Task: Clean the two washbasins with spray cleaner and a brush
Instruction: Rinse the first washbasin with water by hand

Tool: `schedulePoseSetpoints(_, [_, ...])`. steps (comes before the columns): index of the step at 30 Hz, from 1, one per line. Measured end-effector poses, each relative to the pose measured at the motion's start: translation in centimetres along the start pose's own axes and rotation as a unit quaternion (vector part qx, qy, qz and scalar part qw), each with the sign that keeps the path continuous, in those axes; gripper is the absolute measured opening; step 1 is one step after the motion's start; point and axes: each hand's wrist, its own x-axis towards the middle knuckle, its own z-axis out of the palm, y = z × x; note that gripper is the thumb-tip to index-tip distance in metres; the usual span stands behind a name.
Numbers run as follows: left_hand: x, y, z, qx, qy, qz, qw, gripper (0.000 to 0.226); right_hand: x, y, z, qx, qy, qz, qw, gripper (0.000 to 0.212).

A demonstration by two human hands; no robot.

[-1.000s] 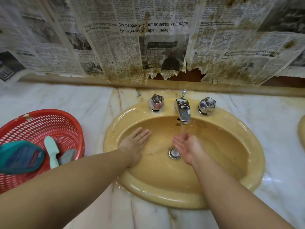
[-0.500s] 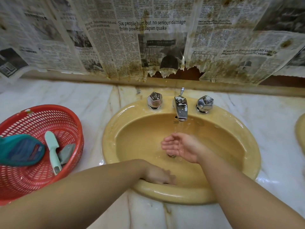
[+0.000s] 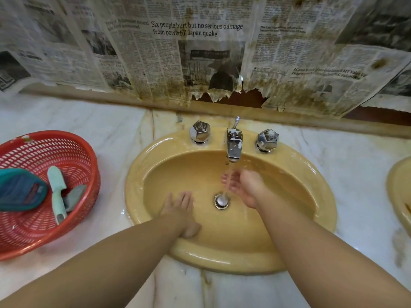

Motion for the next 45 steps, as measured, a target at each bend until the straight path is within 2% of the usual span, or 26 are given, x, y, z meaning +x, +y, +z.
schedulePoseSetpoints(2, [-0.6, 0.8, -0.6, -0.038, -0.030, 0.056, 0.997, 0.096, -0.9, -0.6, 0.5, -0.008, -0.137, 0.064, 0.988, 0.036])
schedulePoseSetpoints(4, [-2.6, 2.9, -1.8, -0.122, -0.125, 0.198, 0.965, 0.083, -1.6, -0.4, 0.6, -0.168, -0.242, 0.140, 0.945, 0.034])
schedulePoseSetpoints(6, [-3.3, 4.0, -1.8, -0.138, -0.177, 0.259, 0.939, 0.076, -1.1, -0.3, 0.5, -0.251, -0.201, 0.139, 0.937, 0.030])
schedulePoseSetpoints(8, [-2.3, 2.6, -1.3, -0.087, -0.149, 0.182, 0.968, 0.088, 0.1, -0.1, 0.2, -0.169, -0.069, 0.065, 0.981, 0.029])
schedulePoseSetpoints(9, [-1.2, 1.6, -0.7, -0.050, -0.104, 0.110, 0.987, 0.091, 0.7, -0.1, 0.1, -0.096, -0.045, 0.040, 0.994, 0.031])
schedulePoseSetpoints(11, [0.3, 0.3, 0.2, 0.011, -0.015, -0.020, 1.000, 0.091, 0.6, 0.0, 0.5, -0.028, -0.126, 0.063, 0.990, 0.034])
schedulePoseSetpoints(12, [0.4, 0.4, 0.2, 0.006, -0.003, -0.026, 1.000, 0.087, 0.3, 0.4, 0.7, -0.050, -0.191, 0.105, 0.975, 0.035])
schedulePoseSetpoints(14, [-0.8, 2.5, -0.9, -0.076, -0.056, 0.113, 0.989, 0.073, -0.3, 1.0, 0.8, -0.159, -0.269, 0.160, 0.937, 0.034])
schedulePoseSetpoints(16, [-2.1, 5.2, -1.5, -0.154, -0.138, 0.254, 0.945, 0.059, -0.1, 1.1, 0.7, -0.177, -0.199, 0.143, 0.953, 0.031])
schedulePoseSetpoints(17, [-2.1, 5.8, -1.2, -0.206, -0.156, 0.244, 0.935, 0.059, 0.2, 1.1, 0.7, -0.142, -0.125, 0.112, 0.976, 0.029])
schedulePoseSetpoints(19, [-1.0, 5.2, -0.6, -0.190, -0.113, 0.119, 0.968, 0.079, 1.1, 0.9, 0.2, -0.023, -0.046, 0.057, 0.997, 0.029])
schedulePoseSetpoints(22, [1.0, 2.9, 0.5, -0.047, 0.005, -0.094, 0.994, 0.090, 0.2, 1.0, 0.5, -0.001, -0.223, 0.120, 0.967, 0.034])
schedulePoseSetpoints(23, [1.4, 2.6, 0.5, -0.041, 0.011, -0.097, 0.994, 0.085, 0.0, 1.4, 0.2, -0.071, -0.265, 0.139, 0.952, 0.033])
schedulePoseSetpoints(24, [1.4, 2.9, 0.5, -0.053, 0.002, -0.042, 0.998, 0.077, 0.0, 1.7, -0.1, -0.159, -0.266, 0.137, 0.941, 0.030])
schedulePoseSetpoints(26, [0.7, 4.3, -0.2, -0.162, -0.059, 0.130, 0.976, 0.052, 0.4, 2.4, -1.1, -0.317, -0.181, 0.074, 0.928, 0.025])
schedulePoseSetpoints(27, [0.4, 5.1, -0.3, -0.252, -0.077, 0.179, 0.948, 0.042, 0.8, 2.5, -1.8, -0.377, -0.127, 0.026, 0.917, 0.024])
schedulePoseSetpoints(29, [-0.1, 6.3, -1.2, -0.448, -0.037, 0.175, 0.876, 0.033, 1.5, 2.3, -3.7, -0.498, -0.054, -0.073, 0.863, 0.024])
schedulePoseSetpoints(30, [-0.2, 6.7, -2.0, -0.578, -0.011, 0.119, 0.807, 0.030, 1.6, 2.0, -4.5, -0.563, -0.040, -0.106, 0.819, 0.024])
schedulePoseSetpoints(32, [0.2, 7.2, -3.6, -0.808, 0.027, -0.001, 0.588, 0.028, 1.3, 1.4, -5.4, -0.696, -0.052, -0.166, 0.697, 0.020])
schedulePoseSetpoints(35, [1.2, 6.9, -7.3, -0.969, 0.029, -0.012, 0.243, 0.037, 1.3, 0.6, -5.7, -0.802, -0.135, -0.300, 0.498, 0.024])
schedulePoseSetpoints(36, [1.1, 6.8, -8.5, -0.987, 0.022, 0.007, 0.160, 0.036, 1.4, 0.0, -5.6, -0.819, -0.155, -0.358, 0.421, 0.028])
schedulePoseSetpoints(37, [0.9, 7.0, -9.7, -0.994, 0.010, 0.022, 0.107, 0.032, 2.0, -0.7, -5.5, -0.829, -0.155, -0.414, 0.342, 0.031])
schedulePoseSetpoints(39, [0.3, 7.9, -11.0, -0.993, -0.011, 0.047, 0.103, 0.028, 2.6, -2.8, -6.0, -0.832, -0.107, -0.486, 0.248, 0.039])
schedulePoseSetpoints(42, [-0.2, 8.2, -10.8, -0.983, -0.050, 0.051, 0.171, 0.037, 3.5, -2.5, -8.6, -0.919, -0.113, -0.362, 0.113, 0.059])
schedulePoseSetpoints(43, [0.0, 7.8, -10.6, -0.986, -0.042, 0.052, 0.154, 0.037, 3.6, -1.4, -9.5, -0.942, -0.149, -0.287, 0.093, 0.063])
schedulePoseSetpoints(45, [0.3, 7.0, -10.6, -0.995, 0.003, 0.044, 0.084, 0.027, 3.1, -0.3, -10.3, -0.950, -0.189, -0.222, 0.109, 0.068])
